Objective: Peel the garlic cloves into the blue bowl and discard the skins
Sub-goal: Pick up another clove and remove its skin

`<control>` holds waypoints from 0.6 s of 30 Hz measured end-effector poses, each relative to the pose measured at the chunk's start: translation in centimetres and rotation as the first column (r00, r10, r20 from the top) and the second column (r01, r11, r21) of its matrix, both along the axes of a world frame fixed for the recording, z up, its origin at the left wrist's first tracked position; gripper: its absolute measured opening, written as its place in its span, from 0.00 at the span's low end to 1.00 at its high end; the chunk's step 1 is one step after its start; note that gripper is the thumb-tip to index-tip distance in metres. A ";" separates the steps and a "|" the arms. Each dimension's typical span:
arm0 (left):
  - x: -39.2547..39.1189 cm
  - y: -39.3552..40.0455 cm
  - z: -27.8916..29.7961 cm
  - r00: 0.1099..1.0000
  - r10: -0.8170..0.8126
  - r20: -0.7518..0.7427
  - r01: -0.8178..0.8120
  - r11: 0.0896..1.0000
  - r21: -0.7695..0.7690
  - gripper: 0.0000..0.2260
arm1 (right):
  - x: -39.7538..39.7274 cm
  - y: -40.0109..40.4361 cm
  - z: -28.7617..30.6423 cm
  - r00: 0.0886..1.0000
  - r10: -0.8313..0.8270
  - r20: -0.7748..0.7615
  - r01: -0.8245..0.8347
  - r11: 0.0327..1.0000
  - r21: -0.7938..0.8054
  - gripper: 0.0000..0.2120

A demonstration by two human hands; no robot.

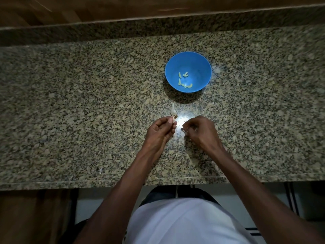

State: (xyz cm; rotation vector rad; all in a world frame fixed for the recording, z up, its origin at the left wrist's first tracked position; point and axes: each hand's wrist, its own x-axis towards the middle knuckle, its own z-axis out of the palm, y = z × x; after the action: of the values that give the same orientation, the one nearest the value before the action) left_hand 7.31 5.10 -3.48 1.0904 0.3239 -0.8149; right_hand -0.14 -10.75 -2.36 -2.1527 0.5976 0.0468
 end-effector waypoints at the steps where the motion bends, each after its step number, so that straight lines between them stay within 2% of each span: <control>1: 0.0 0.0 0.1 1.000 -0.011 -0.006 0.011 1.000 0.005 0.04 | 0.1 0.0 0.5 0.997 -0.070 0.020 0.066 0.988 0.143 0.08; 3: -0.2 -0.1 0.3 0.999 -0.029 -0.033 0.029 1.000 -0.003 0.04 | 0.2 0.1 1.5 0.987 -0.161 0.001 0.142 0.874 0.465 0.08; 5: -0.4 -0.2 0.4 0.998 -0.028 -0.050 0.027 0.999 -0.028 0.04 | 0.3 0.3 2.0 0.986 -0.164 0.004 0.130 0.798 0.589 0.09; 8: -0.6 -0.3 0.6 1.000 -0.024 -0.016 0.023 0.999 -0.022 0.04 | 0.3 0.5 2.1 0.987 -0.158 0.014 0.111 0.752 0.650 0.10; 13: -0.8 -0.3 0.7 0.996 -0.014 0.084 0.006 0.996 0.090 0.03 | 0.2 0.7 2.6 0.980 -0.198 -0.011 0.147 0.688 0.711 0.10; 18: -1.0 0.2 1.0 0.963 -0.108 0.246 0.045 0.968 0.249 0.06 | 0.1 1.2 2.6 0.976 -0.215 -0.016 0.173 0.737 0.653 0.09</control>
State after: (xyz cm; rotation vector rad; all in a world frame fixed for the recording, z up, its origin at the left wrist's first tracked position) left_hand 6.30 5.27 -2.51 1.4296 0.1632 -0.7029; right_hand -0.02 -9.56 0.19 -1.3938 0.6509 0.0644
